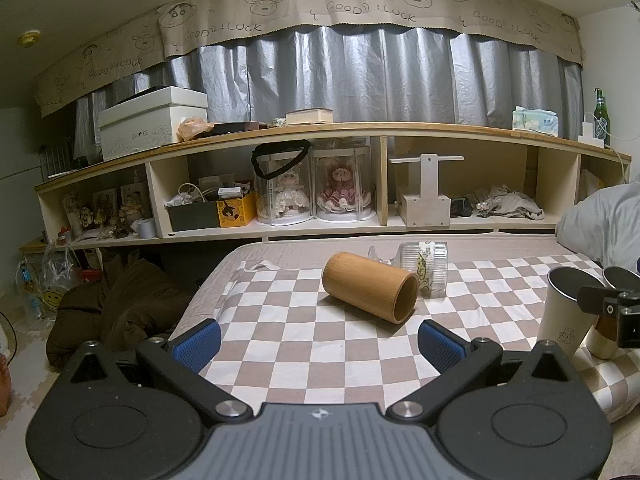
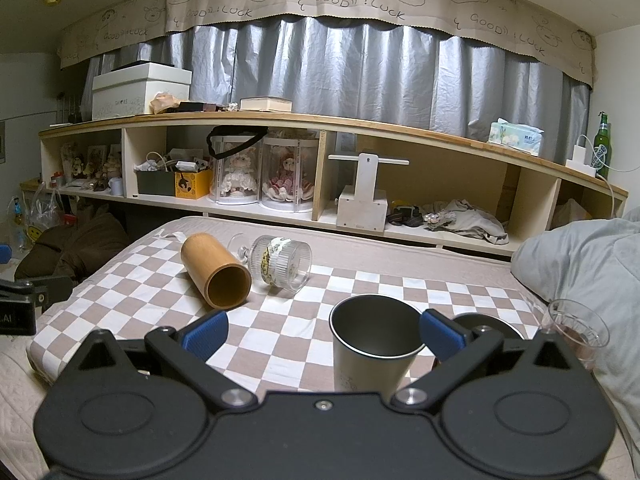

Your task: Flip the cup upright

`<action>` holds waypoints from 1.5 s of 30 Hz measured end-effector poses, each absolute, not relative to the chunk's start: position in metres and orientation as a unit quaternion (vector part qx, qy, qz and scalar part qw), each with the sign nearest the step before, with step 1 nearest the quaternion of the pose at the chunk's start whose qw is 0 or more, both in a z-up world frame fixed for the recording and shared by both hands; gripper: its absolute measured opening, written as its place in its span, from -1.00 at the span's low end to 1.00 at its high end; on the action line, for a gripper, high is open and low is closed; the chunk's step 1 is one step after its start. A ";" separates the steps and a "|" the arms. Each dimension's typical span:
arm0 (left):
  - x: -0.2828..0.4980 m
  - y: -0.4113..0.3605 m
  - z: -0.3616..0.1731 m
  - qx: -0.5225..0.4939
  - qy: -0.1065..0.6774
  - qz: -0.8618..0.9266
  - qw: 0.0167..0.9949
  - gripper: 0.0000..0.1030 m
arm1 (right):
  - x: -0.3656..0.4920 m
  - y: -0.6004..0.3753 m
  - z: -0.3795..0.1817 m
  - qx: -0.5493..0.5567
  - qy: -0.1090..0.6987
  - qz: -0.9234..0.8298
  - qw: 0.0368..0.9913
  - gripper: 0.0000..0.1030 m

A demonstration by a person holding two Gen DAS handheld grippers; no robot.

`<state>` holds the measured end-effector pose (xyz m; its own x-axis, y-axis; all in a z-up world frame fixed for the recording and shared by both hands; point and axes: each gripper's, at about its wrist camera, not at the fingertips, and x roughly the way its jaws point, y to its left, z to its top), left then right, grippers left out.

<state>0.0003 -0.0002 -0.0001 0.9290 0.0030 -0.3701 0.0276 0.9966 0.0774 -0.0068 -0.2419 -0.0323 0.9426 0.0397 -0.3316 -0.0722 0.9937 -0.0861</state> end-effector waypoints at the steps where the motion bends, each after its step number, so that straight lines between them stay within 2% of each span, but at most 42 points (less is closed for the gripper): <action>1: 0.000 0.000 0.000 0.041 0.189 -0.006 0.981 1.00 | -0.007 -0.242 -0.032 -0.049 0.167 0.028 0.984 1.00; 23: 0.003 0.005 -0.003 0.015 0.195 -0.006 0.981 1.00 | 0.000 -0.238 -0.033 -0.060 0.175 0.043 0.982 1.00; 32: 0.014 0.014 -0.012 -0.010 0.190 0.031 0.981 1.00 | 0.066 -0.220 -0.015 -0.081 0.192 0.067 0.976 0.97; 36: 0.020 0.031 -0.015 -0.058 0.194 0.035 0.979 1.00 | 0.102 -0.194 -0.011 -0.108 0.198 0.090 0.970 0.76; 41: 0.025 0.043 -0.019 -0.085 0.195 0.049 0.976 1.00 | 0.150 -0.153 -0.020 -0.110 0.222 0.127 0.961 0.72; 45: 0.026 0.048 -0.020 -0.097 0.176 0.061 0.978 1.00 | 0.193 -0.120 -0.034 -0.134 0.247 0.137 0.950 0.59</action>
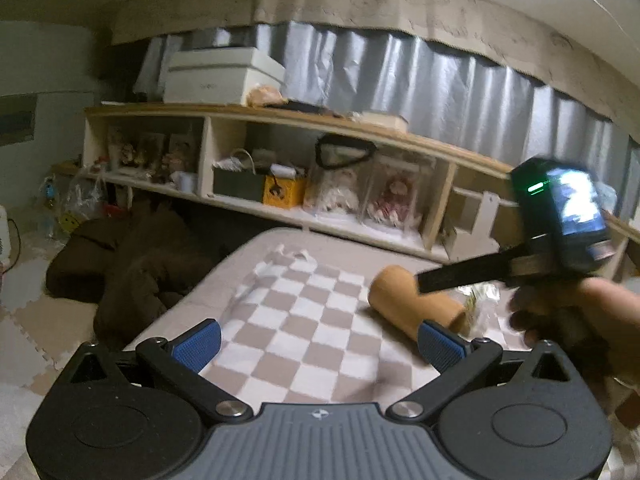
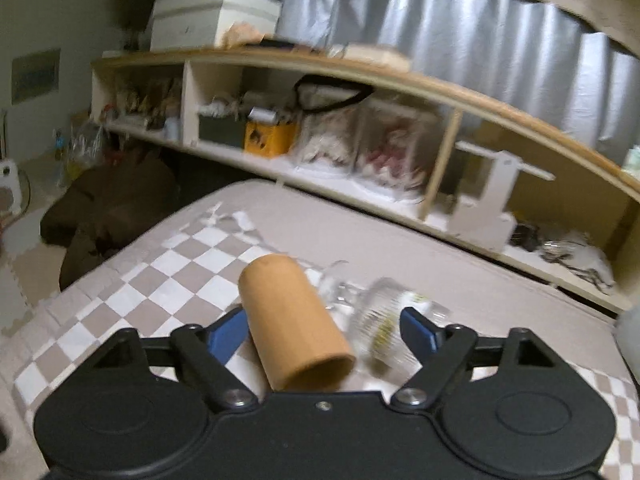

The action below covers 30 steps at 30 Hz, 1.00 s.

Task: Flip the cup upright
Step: 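Move the right tool to the lying wooden cup and close on it, then lift the wooden cup with the right tool and rotate it upward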

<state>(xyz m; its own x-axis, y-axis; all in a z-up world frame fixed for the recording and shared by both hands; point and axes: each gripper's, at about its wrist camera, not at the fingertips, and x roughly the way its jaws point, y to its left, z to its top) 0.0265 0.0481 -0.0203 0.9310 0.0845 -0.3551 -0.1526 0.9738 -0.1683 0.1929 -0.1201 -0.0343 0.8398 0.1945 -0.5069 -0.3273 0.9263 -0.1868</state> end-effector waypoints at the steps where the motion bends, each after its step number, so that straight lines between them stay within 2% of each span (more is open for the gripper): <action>1: 0.028 0.049 -0.020 -0.096 0.171 0.065 0.978 1.00 | 0.205 -0.112 -0.039 -0.141 0.259 0.137 0.946 0.58; 10: 0.040 0.061 -0.026 -0.115 0.172 0.076 0.975 1.00 | 0.269 -0.052 -0.076 -0.229 0.350 0.134 0.899 0.49; 14: 0.043 0.067 -0.027 -0.125 0.169 0.083 0.974 1.00 | 0.280 -0.040 -0.088 -0.274 0.366 0.135 0.879 0.50; 22: 0.047 0.081 -0.028 -0.148 0.180 0.114 0.966 1.00 | 0.257 -0.038 -0.099 -0.322 0.330 0.149 0.875 0.48; 30: 0.047 0.083 -0.025 -0.154 0.193 0.120 0.962 1.00 | 0.169 -0.056 -0.109 -0.399 0.283 0.250 0.836 0.49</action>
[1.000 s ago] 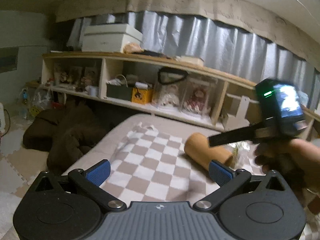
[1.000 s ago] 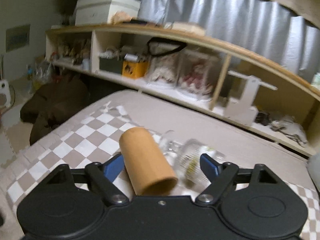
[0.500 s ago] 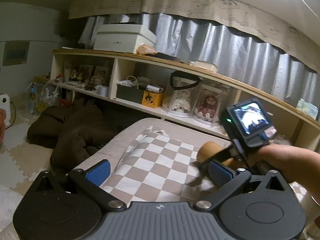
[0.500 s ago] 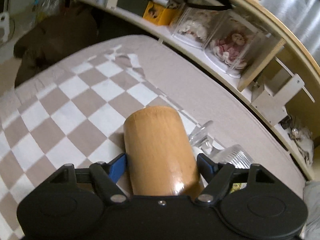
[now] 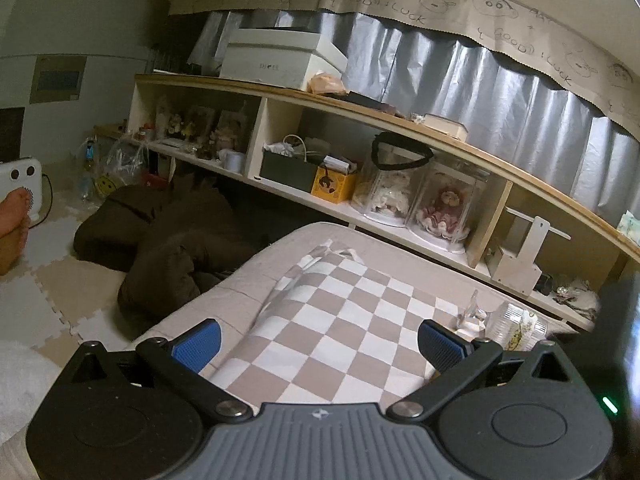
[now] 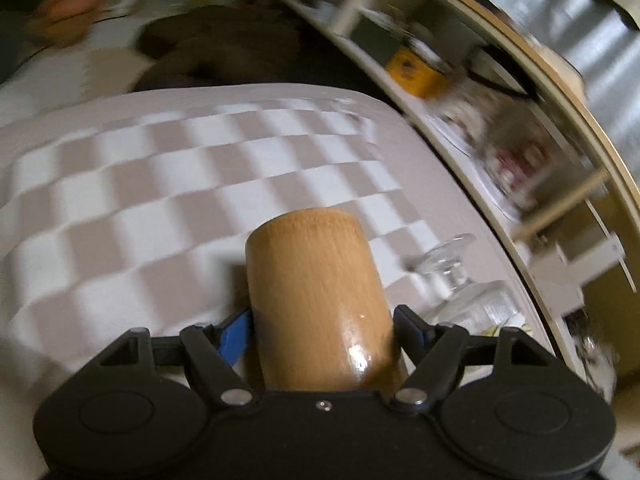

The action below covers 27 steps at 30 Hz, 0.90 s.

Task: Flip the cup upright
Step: 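Lift the wooden cup with the right tool and rotate it upward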

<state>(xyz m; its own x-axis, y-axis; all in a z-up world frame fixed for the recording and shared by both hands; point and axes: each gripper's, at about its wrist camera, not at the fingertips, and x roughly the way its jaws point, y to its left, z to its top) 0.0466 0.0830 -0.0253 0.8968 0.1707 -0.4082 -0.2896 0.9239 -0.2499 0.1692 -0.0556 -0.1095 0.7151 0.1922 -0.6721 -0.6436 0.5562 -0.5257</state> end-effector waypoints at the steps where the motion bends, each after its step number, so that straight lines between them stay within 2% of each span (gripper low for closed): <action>1: 0.046 0.083 -0.025 -0.153 0.193 0.120 0.962 1.00 | 0.159 -0.060 -0.109 -0.403 0.282 0.262 0.830 0.49; 6: 0.048 0.081 -0.015 -0.157 0.195 0.101 0.963 1.00 | 0.115 -0.081 -0.113 -0.424 0.270 0.307 0.808 0.49; 9: 0.060 0.075 -0.007 -0.157 0.211 0.079 0.962 1.00 | 0.103 -0.088 -0.119 -0.428 0.248 0.306 0.813 0.60; 16: 0.110 0.040 0.002 -0.087 0.243 0.036 0.965 1.00 | 0.084 -0.112 -0.102 -0.328 0.239 0.262 0.875 0.69; 19: 0.137 0.022 -0.004 -0.057 0.256 0.019 0.965 1.00 | 0.064 -0.126 -0.090 -0.276 0.230 0.242 0.901 0.67; 20: 0.144 0.017 -0.007 -0.048 0.261 0.011 0.964 1.00 | 0.058 -0.130 -0.087 -0.253 0.233 0.234 0.909 0.63; 22: 0.164 0.010 -0.016 -0.044 0.285 -0.008 0.957 1.00 | 0.052 -0.140 -0.082 -0.200 0.260 0.222 0.918 0.21; 24: 0.181 0.014 -0.027 -0.065 0.322 -0.019 0.944 1.00 | 0.048 -0.147 -0.082 -0.139 0.290 0.217 0.922 -0.02; 26: 0.193 0.020 -0.039 -0.083 0.347 -0.019 0.934 1.00 | 0.043 -0.155 -0.087 -0.078 0.316 0.222 0.919 -0.17; 27: 0.197 0.024 -0.044 -0.084 0.356 -0.015 0.930 1.00 | 0.042 -0.158 -0.090 -0.056 0.328 0.227 0.915 -0.34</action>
<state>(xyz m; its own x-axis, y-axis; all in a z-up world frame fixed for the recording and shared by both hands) 0.1969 0.0240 -0.0444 0.7455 -0.0875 -0.6607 -0.0325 0.9854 -0.1671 0.0422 -0.1578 -0.0902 0.6819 0.3794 -0.6254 -0.4522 0.8907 0.0473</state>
